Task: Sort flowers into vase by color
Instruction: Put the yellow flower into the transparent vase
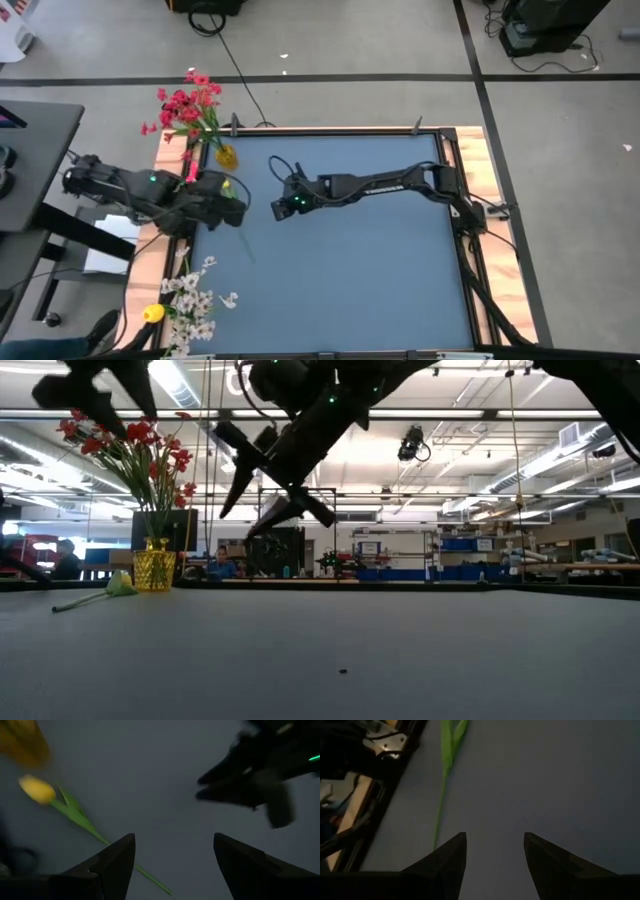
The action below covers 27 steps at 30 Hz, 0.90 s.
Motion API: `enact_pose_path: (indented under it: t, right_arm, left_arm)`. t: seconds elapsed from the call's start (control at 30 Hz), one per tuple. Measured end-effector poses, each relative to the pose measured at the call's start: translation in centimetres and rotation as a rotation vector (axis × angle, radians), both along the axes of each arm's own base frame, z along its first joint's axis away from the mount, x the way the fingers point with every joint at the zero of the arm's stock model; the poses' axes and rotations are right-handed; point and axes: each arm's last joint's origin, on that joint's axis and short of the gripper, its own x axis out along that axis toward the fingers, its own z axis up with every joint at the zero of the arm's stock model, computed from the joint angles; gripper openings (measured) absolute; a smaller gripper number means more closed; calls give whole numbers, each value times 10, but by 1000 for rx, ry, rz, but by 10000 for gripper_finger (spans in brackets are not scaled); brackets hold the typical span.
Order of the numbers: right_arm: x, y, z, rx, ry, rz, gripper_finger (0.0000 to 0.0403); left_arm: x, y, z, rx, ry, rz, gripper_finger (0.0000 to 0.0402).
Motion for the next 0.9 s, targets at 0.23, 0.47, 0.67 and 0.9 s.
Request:
enact_pose_path:
  t: [0.23, 0.47, 0.67, 0.9]
  right_arm:
    - [-6, 1, 1, 3, 54, 25, 207]
    - [-8, 1, -1, 0, 86, 54, 207]
    - [-11, 0, -4, -16, 135, 71, 207]
    - [-14, -4, -5, -42, 165, 103, 207]
  left_arm:
    - [12, 4, -51, -167, 13, 129, 275]
    - [8, 14, -87, -188, 102, 238, 275]
    - [7, 25, -119, -201, 143, 307, 275]
    - [1, 39, -152, -229, 150, 392, 271]
